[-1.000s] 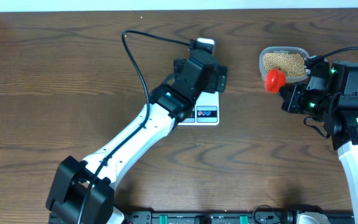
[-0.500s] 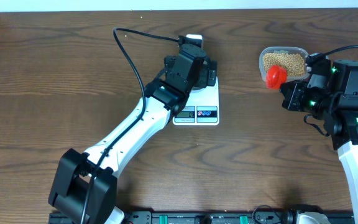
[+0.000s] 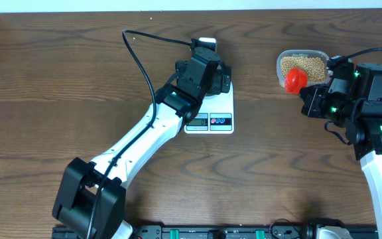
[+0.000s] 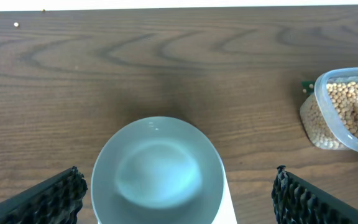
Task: Scoop item into bowl and weigh 50g on scale
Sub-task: 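Raise the left gripper off the scale and hold above the bowl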
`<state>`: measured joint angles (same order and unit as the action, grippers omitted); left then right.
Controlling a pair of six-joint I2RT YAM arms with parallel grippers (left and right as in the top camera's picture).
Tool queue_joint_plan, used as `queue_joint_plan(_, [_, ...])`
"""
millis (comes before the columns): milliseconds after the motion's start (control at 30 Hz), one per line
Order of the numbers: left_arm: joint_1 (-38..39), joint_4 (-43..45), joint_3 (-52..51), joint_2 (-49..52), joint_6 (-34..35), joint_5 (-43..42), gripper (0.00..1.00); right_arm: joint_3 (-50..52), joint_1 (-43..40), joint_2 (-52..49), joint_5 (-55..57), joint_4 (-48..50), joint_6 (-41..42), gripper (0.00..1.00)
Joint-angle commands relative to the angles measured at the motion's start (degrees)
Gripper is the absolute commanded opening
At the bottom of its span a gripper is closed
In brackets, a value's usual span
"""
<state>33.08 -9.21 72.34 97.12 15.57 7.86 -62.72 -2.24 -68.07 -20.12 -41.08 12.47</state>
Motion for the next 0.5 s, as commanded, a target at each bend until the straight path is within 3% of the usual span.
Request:
queue_joint_plan(0, [-0.28, -1.25, 0.26, 0.59, -0.50, 0.79, 0.98, -1.01, -0.17, 0.68, 1.01, 0.20, -0.98, 0.01])
queue_joint_plan(467, [-0.28, -10.32, 0.26, -2.16, -0.52, 0.76, 0.98, -1.01, -0.17, 0.68, 2.01, -0.02, -0.98, 0.01])
